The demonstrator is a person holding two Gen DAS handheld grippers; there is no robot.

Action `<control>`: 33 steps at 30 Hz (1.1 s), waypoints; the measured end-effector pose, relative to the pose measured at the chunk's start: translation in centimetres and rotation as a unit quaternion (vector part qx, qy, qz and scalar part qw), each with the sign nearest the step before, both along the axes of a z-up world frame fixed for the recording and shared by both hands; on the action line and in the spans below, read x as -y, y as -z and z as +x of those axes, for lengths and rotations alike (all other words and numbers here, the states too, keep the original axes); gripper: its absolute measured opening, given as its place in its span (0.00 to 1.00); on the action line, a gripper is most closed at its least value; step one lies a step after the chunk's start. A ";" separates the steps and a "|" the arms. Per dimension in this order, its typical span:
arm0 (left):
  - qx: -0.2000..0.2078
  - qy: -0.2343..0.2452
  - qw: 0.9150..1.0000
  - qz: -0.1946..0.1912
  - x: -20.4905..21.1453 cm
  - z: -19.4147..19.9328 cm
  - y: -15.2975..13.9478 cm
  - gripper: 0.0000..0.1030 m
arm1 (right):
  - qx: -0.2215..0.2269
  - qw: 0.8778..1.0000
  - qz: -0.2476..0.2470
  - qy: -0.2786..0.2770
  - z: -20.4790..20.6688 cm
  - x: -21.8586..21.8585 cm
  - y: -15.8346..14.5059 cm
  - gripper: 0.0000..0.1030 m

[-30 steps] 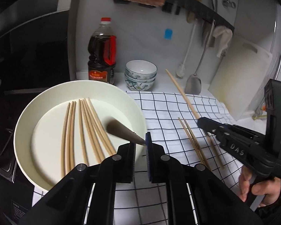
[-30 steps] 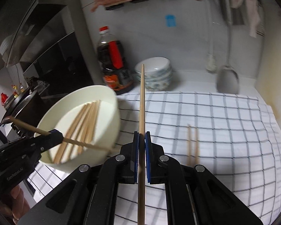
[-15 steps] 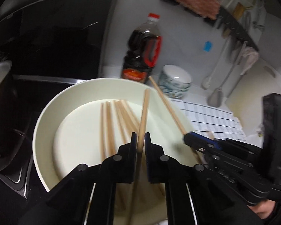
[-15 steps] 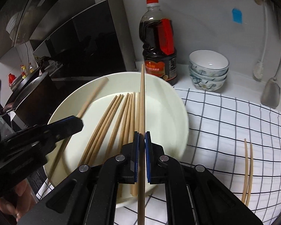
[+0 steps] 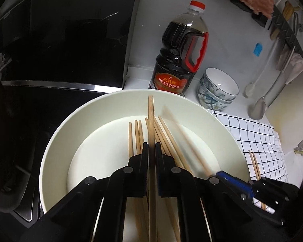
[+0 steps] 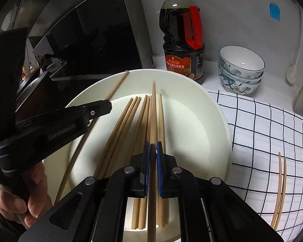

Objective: Organize utensils
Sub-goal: 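Carry the left tool's chopstick into the basin while the right tool carries its own, then open the left tool inside the basin while the right tool opens too, then move both open tools back over the last two chopsticks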

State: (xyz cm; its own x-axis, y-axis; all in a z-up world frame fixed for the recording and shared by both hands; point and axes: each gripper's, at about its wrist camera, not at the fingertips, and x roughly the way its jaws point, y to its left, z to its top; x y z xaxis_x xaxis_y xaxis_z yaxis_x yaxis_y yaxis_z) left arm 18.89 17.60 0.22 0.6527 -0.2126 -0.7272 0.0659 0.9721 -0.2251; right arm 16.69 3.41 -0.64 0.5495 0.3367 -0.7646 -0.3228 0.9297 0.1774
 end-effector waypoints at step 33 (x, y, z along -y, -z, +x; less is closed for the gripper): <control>0.071 -0.037 0.995 0.051 1.2 -9.6 -3.1 0.74 | 0.029 0.999 0.011 0.019 -4.4 5.0 -1.6 0.31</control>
